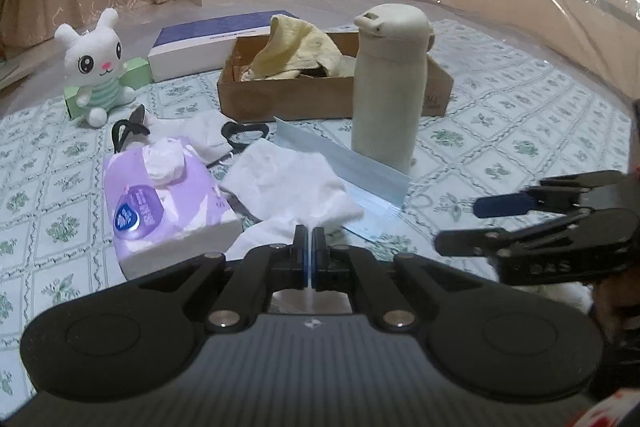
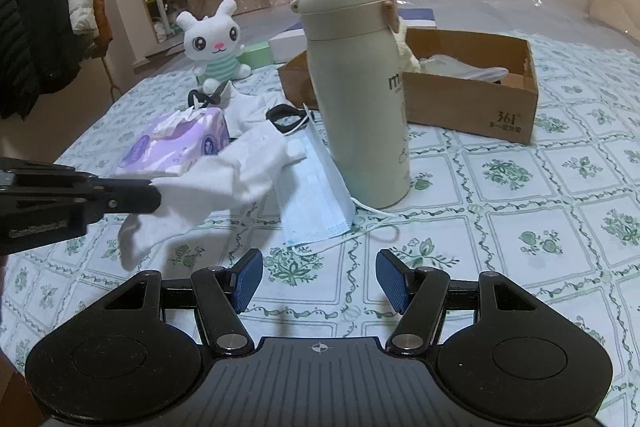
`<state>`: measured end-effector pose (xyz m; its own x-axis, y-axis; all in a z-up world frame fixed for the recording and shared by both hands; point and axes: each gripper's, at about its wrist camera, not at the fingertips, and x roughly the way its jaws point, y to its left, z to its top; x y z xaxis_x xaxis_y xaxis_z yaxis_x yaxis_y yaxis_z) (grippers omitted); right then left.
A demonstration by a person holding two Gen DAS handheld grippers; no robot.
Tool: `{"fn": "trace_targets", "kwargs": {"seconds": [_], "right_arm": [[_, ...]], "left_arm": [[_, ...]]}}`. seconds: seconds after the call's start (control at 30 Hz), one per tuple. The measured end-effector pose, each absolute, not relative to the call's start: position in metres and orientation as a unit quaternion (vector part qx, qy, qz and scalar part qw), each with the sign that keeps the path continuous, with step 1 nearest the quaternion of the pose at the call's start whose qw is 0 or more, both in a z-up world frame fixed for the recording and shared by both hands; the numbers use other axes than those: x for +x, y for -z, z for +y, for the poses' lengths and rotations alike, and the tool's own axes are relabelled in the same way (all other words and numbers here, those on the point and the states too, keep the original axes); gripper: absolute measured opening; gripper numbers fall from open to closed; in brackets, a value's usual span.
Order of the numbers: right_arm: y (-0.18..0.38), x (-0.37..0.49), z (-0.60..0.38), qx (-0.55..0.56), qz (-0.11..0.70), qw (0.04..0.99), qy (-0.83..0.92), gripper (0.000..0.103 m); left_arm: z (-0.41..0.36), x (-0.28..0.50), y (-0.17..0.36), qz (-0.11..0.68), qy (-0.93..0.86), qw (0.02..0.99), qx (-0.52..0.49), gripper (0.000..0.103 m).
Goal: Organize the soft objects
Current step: 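Grasp the white cloth on the tissue pack with the left gripper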
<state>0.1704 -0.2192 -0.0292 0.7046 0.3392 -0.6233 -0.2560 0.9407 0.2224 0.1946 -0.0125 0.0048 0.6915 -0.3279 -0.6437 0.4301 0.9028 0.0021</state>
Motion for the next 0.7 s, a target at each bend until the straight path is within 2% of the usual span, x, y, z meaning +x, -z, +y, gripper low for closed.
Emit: {"fn": "trace_targets", "kwargs": {"seconds": [0.17,0.3,0.33,0.4,0.47,0.7], "right_arm": [[0.030,0.168,-0.224,0.064,0.349,0.922,-0.156,0.063],[0.036,0.170,-0.229,0.068,0.356,0.920,-0.149,0.063],[0.037,0.171,-0.231,0.069,0.357,0.920,-0.148,0.063],[0.041,0.173,-0.233,0.070,0.361,0.918,-0.146,0.063],[0.044,0.175,-0.235,0.072,0.363,0.918,-0.145,0.063],[0.054,0.180,-0.244,0.080,0.370,0.915,-0.139,0.063]], "left_arm": [[-0.026,0.217,0.006,0.322,0.199,0.921,0.091,0.001],[-0.040,0.237,0.019,0.311,0.188,0.924,0.116,0.009],[-0.043,0.242,0.022,0.313,0.183,0.924,0.120,0.013],[-0.049,0.251,0.029,0.315,0.173,0.924,0.130,0.049],[-0.053,0.259,0.035,0.319,0.171,0.922,0.135,0.063],[-0.067,0.283,0.059,0.355,0.176,0.904,0.158,0.067]]}}
